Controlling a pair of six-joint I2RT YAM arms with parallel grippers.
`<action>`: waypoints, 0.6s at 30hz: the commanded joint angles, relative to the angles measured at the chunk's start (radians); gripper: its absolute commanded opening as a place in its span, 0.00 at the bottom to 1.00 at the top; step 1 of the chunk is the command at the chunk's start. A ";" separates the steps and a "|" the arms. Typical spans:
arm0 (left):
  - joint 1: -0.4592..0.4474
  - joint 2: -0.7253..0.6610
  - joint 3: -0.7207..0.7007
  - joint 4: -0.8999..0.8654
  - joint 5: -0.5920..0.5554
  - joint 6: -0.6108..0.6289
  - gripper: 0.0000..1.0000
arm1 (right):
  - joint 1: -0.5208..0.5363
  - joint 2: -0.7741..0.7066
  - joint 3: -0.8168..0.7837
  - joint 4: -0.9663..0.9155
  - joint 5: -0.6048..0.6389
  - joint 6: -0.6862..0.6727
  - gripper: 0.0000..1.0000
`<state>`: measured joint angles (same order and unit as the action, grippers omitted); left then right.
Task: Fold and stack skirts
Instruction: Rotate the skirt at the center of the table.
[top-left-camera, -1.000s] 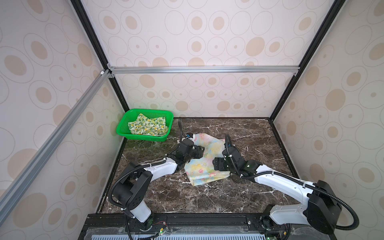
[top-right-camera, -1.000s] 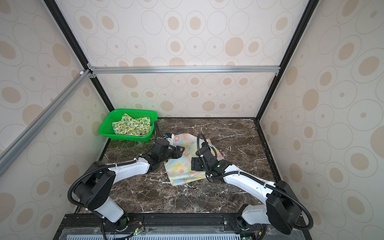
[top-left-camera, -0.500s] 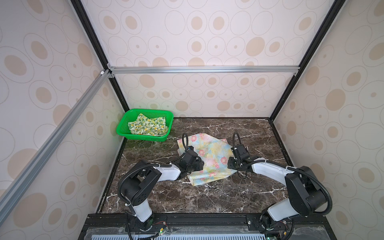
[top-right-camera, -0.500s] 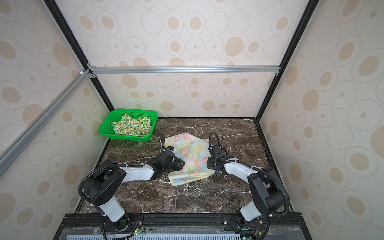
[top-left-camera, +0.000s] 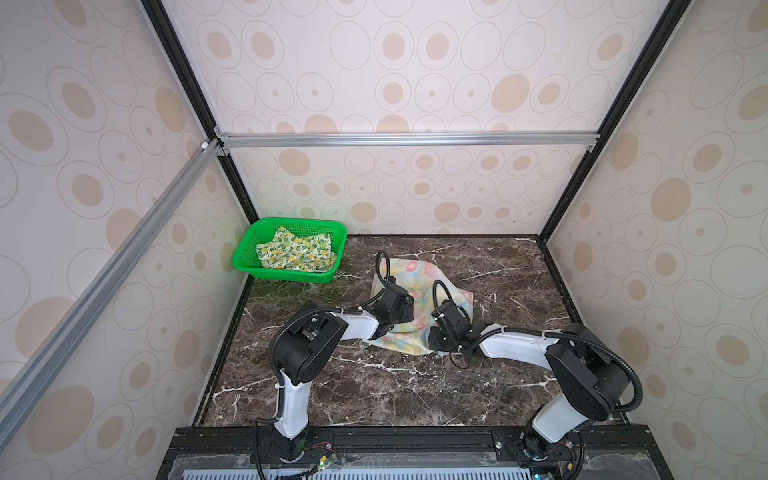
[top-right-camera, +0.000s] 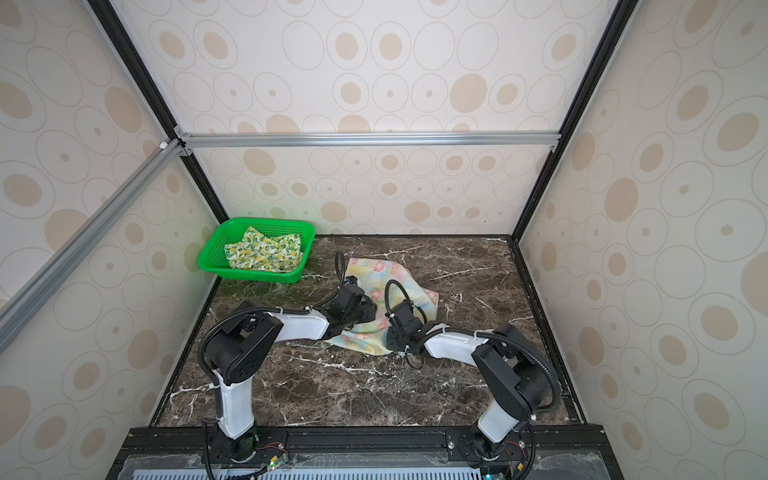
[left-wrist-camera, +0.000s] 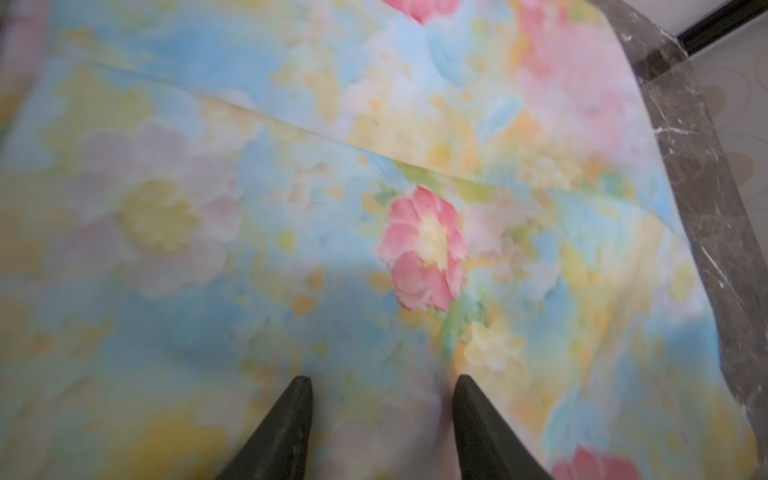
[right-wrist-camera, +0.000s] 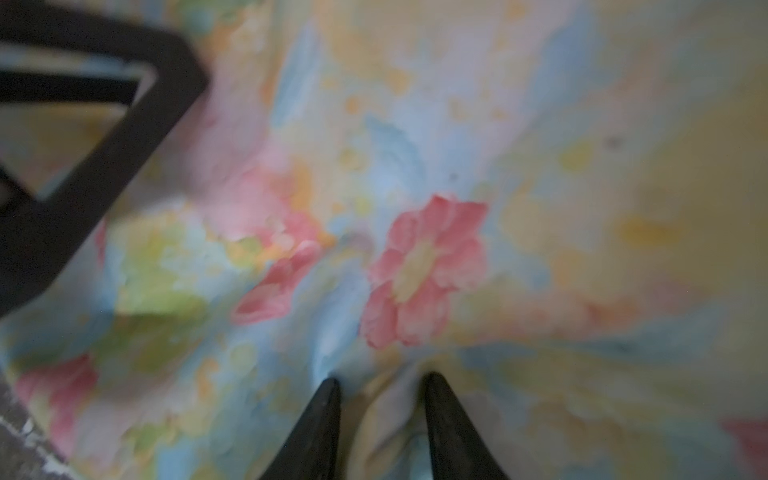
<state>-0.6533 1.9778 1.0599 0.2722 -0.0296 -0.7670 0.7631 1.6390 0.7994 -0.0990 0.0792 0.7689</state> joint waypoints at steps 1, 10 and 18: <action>0.062 0.064 0.082 -0.055 -0.033 0.081 0.55 | 0.106 0.089 0.056 -0.075 -0.039 0.077 0.37; 0.126 -0.155 0.079 -0.016 0.010 0.207 0.60 | 0.138 0.049 0.202 -0.073 -0.039 0.002 0.51; 0.053 -0.405 -0.144 -0.120 0.087 0.130 0.62 | -0.028 -0.234 0.040 -0.191 -0.015 -0.042 0.58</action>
<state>-0.5526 1.6077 0.9771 0.2413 0.0280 -0.6163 0.8005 1.4704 0.8948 -0.2012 0.0319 0.7502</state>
